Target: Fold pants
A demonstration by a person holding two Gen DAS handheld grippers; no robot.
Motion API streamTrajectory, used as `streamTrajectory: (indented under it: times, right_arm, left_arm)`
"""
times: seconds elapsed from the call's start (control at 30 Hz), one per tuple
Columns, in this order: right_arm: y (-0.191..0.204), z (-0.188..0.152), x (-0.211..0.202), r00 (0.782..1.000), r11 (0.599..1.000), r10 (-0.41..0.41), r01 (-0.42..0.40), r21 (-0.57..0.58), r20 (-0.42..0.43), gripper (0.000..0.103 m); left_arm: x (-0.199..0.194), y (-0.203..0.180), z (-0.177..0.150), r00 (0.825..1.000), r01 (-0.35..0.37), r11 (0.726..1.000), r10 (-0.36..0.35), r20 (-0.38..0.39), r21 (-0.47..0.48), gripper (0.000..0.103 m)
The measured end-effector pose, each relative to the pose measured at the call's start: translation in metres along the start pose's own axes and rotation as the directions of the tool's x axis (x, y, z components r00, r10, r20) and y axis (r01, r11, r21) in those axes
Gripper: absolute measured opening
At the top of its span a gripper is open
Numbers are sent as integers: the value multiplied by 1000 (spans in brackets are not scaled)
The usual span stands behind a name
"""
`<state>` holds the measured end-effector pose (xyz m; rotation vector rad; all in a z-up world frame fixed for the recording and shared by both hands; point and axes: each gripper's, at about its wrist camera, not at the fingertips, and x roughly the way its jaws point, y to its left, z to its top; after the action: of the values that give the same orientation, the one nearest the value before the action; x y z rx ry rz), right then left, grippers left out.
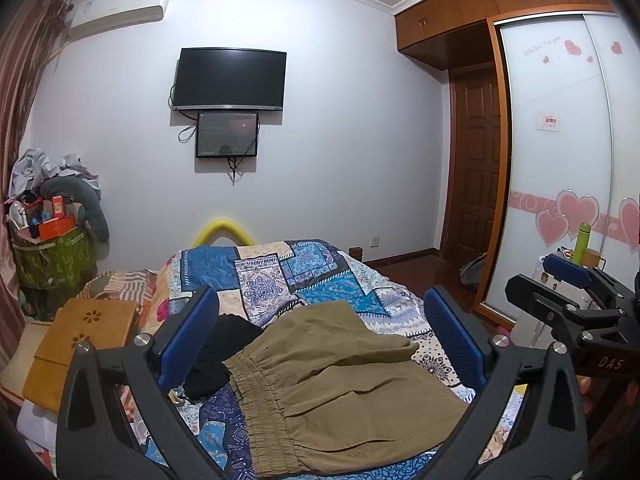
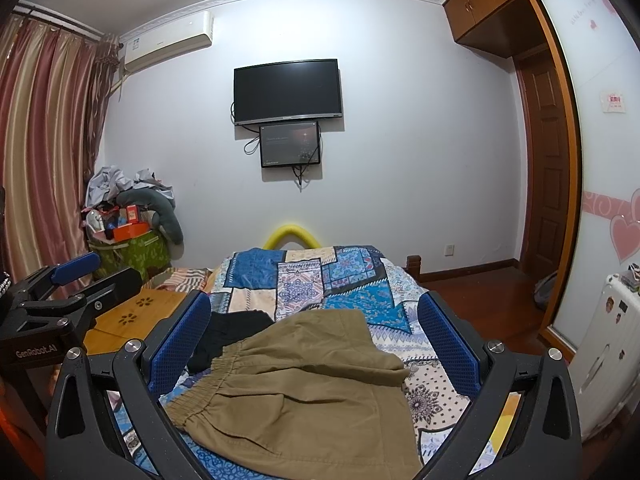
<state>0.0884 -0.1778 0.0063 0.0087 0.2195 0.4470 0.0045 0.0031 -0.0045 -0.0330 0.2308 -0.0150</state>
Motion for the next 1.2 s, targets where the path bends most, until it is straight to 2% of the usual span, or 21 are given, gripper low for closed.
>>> streamTrajectory:
  times: [1.2]
  right_arm:
    - [-6,-5,4,1000,1000,-7,7,12,-14,103]
  left_arm:
    - [12,4,0,1000,3,1000,-3,-23,-2,103]
